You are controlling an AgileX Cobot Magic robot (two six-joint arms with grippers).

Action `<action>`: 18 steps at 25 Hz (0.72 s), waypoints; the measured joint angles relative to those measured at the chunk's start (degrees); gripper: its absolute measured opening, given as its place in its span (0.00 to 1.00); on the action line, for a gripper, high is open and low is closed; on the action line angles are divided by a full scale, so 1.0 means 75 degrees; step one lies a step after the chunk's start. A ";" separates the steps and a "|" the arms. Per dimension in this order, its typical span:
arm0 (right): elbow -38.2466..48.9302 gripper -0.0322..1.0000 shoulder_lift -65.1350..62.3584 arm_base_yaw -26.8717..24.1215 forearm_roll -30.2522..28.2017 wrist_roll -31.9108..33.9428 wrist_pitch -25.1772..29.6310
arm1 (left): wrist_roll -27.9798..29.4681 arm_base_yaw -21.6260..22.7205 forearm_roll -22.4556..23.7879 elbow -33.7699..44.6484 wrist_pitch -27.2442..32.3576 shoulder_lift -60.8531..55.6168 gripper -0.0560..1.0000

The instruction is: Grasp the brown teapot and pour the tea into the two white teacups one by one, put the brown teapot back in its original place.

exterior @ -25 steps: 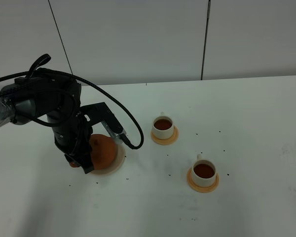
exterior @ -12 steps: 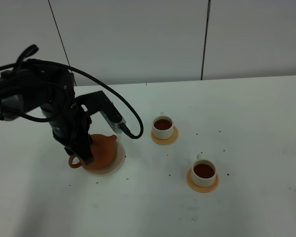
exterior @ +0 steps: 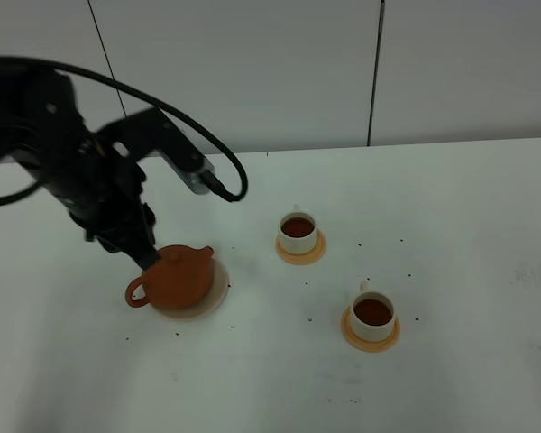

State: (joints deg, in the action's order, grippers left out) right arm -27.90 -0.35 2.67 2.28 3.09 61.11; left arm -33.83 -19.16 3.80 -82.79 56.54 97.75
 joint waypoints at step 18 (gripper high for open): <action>0.0000 0.26 0.0000 0.0000 0.0000 0.0000 0.0000 | 0.1284 -0.0104 0.2155 0.2464 0.1530 -0.5491 0.23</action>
State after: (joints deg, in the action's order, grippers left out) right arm -27.90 -0.35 2.67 2.28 3.09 61.11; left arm -24.20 -19.95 19.96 -64.31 68.02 56.56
